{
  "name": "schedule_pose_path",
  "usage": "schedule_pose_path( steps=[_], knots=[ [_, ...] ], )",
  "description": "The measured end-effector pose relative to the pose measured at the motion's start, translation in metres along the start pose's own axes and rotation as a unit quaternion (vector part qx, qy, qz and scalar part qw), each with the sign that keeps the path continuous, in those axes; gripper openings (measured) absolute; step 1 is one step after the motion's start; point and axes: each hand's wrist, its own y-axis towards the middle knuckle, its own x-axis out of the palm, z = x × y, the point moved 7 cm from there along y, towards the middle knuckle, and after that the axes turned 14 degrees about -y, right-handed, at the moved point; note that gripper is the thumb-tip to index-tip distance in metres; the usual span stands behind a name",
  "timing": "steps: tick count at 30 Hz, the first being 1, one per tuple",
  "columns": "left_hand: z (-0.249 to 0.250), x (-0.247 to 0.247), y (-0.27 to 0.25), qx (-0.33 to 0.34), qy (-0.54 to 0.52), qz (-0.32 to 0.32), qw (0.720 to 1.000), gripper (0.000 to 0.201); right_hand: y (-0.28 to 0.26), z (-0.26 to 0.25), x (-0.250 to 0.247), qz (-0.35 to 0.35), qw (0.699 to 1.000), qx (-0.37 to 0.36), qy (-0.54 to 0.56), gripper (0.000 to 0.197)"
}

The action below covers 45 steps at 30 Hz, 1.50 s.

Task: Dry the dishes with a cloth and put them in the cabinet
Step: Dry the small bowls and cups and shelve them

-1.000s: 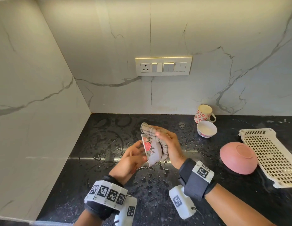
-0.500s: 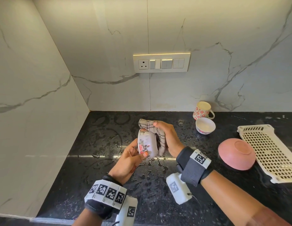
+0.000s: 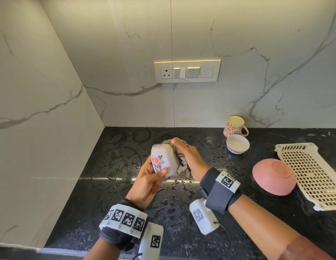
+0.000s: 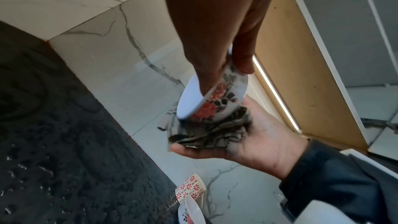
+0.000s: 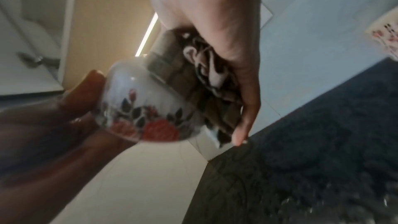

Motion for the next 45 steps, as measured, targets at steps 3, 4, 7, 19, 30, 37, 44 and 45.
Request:
schedule_pose_path(
  steps=[3, 4, 7, 19, 30, 37, 44, 45],
  knots=[
    [0.004, 0.002, 0.004, 0.032, 0.069, 0.010, 0.997, 0.052, -0.005, 0.021, 0.005, -0.030, 0.993, 0.109, 0.039, 0.059],
    [0.004, 0.003, 0.006, 0.031, 0.097, 0.006, 0.995, 0.050, -0.005, 0.025, 0.007, -0.046, 0.989, 0.127, 0.057, 0.061],
    [0.000, 0.002, 0.010, 0.019, 0.162, 0.003, 0.987, 0.050, -0.004, 0.034, 0.007, -0.067, 0.982, 0.157, 0.085, 0.056],
    [-0.004, -0.027, 0.013, -0.003, 0.220, 0.047, 0.974, 0.043, -0.025, 0.011, -0.023, -0.157, 0.976, 0.107, 0.102, 0.037],
    [-0.007, -0.033, 0.017, -0.017, 0.096, 0.056, 0.994, 0.046, -0.020, -0.012, -0.021, 0.021, 0.979, -0.094, -0.182, 0.047],
    [-0.005, -0.040, 0.021, -0.007, 0.093, 0.084, 0.992, 0.036, -0.035, -0.003, -0.008, 0.026, 0.962, -0.156, -0.223, 0.051],
    [-0.020, -0.061, 0.018, -0.049, 0.090, 0.136, 0.985, 0.035, -0.043, 0.052, -0.059, 0.059, 0.989, -0.020, -0.136, 0.037],
    [-0.020, -0.063, 0.020, -0.049, 0.089, 0.137, 0.985, 0.035, -0.043, 0.059, -0.070, 0.081, 0.982, -0.015, -0.167, 0.034]
  ],
)
